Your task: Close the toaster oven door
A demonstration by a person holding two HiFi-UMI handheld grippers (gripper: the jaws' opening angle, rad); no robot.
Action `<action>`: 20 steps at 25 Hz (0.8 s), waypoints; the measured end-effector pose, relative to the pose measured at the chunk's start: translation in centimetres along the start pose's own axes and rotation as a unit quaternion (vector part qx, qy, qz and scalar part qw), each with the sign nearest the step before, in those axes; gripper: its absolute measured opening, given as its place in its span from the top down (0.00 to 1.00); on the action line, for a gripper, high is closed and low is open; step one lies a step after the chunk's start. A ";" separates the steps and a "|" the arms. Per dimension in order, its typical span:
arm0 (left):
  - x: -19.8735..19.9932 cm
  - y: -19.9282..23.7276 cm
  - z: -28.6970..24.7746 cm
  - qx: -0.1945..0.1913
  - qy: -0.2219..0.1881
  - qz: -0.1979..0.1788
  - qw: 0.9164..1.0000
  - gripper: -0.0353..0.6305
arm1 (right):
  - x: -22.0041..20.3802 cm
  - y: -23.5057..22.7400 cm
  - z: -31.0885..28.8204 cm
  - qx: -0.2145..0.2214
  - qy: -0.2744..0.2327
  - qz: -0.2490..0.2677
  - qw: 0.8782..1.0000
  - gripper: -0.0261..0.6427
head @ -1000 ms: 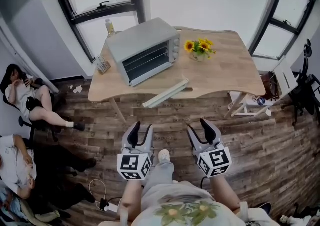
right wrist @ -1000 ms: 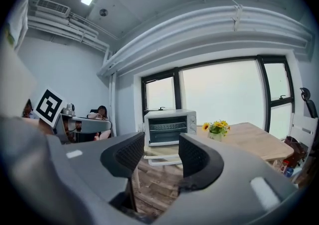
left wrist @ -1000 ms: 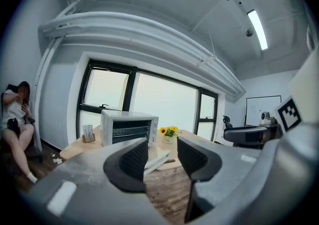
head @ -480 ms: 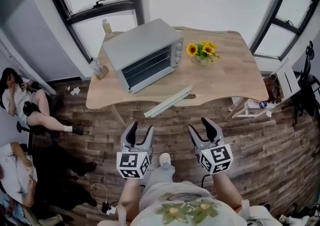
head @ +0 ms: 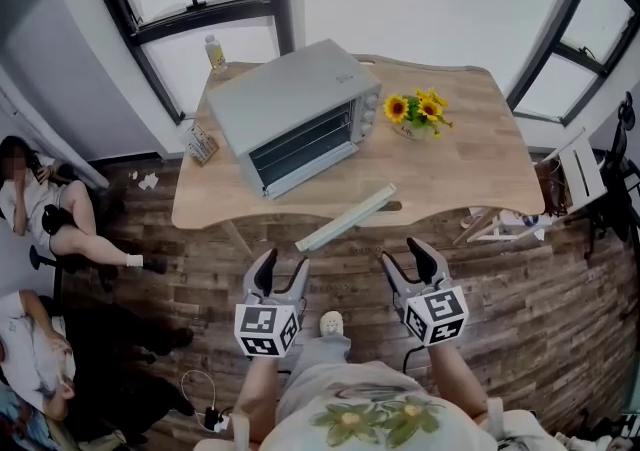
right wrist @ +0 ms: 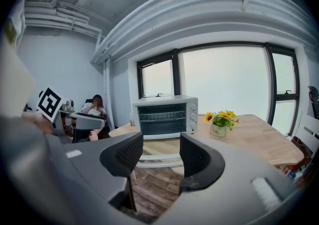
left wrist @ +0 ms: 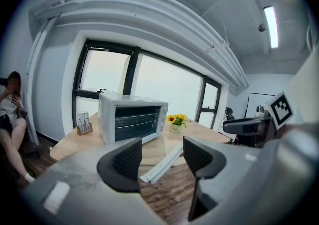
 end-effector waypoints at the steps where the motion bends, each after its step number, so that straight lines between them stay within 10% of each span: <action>1: -0.1 0.4 -0.4 0.000 0.003 0.001 1.000 0.56 | -0.1 -0.1 -0.5 0.000 0.003 0.001 1.000 0.63; 20: -4.5 4.1 -5.1 0.003 0.079 0.033 0.996 0.56 | -3.3 -2.4 -7.2 0.000 0.077 -0.001 0.997 0.63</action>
Point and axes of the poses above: the fingertips, and each gripper's own axes: z backward along the fingers, y to its left, x out of its top, the point moved 1 cm from there along z, backward along the fingers, and after that the axes turned 12 degrees about z, right-handed, at the moved point
